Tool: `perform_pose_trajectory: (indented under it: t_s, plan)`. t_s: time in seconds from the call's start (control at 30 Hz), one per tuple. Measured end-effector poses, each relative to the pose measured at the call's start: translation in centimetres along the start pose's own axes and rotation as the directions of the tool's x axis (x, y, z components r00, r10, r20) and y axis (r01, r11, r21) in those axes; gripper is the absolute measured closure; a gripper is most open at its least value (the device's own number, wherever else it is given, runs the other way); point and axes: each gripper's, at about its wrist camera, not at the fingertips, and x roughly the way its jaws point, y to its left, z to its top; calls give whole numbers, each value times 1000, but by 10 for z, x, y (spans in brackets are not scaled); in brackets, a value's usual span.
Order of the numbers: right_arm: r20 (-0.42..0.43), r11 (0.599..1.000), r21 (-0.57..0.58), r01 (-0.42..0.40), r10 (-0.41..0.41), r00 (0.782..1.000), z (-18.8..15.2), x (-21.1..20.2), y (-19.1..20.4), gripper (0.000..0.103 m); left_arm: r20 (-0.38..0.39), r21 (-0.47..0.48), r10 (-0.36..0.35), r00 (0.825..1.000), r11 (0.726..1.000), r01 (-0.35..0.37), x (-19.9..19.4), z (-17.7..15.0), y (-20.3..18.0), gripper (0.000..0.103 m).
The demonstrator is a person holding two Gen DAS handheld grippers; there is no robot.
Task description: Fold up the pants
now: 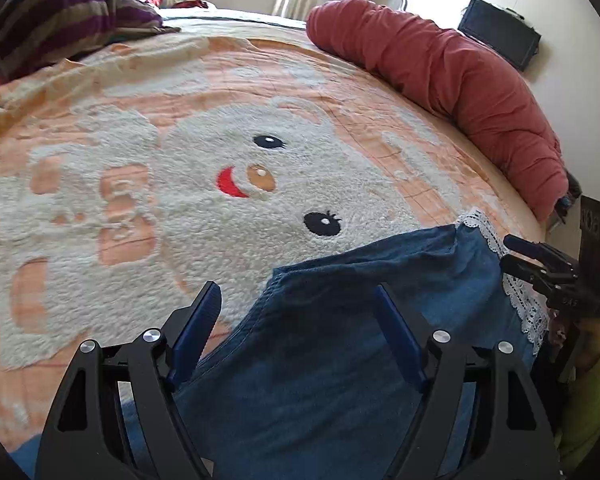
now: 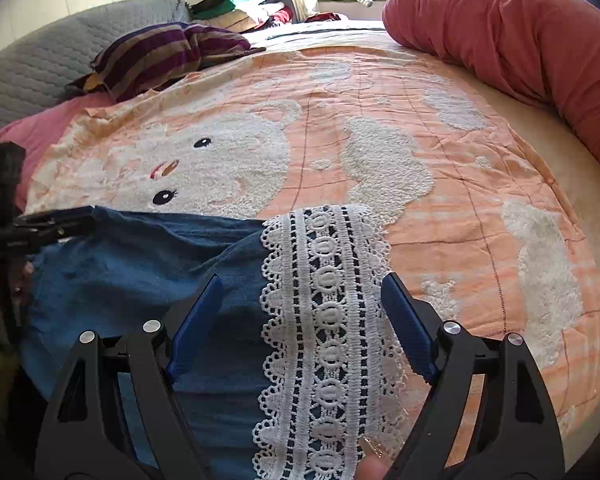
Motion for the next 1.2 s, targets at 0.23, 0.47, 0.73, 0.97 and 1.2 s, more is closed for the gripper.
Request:
perform_pose_trajectory:
  t_s: [0.23, 0.47, 0.73, 0.97, 1.2]
  plan:
    - [-70, 996, 82, 30, -25, 997, -4, 13, -15, 28, -20, -35, -92, 996, 995, 91, 20, -2, 2, 97]
    - [-104, 993, 104, 57, -46, 994, -7, 20, -19, 28, 74, -62, -25, 997, 998, 29, 3, 2, 6, 98]
    - [-34, 995, 98, -11, 14, 999, 8, 1, -23, 28, 24, -101, -38, 999, 994, 40, 13, -4, 16, 97]
    - [-96, 990, 98, -105, 114, 989, 44, 32, -45, 39, 21, -106, -27, 999, 994, 30, 13, -7, 17, 83]
    - [-133, 974, 73, -213, 221, 966, 32, 56, -40, 85, 14, -96, 4, 1000, 995, -2, 16, -8, 14, 93]
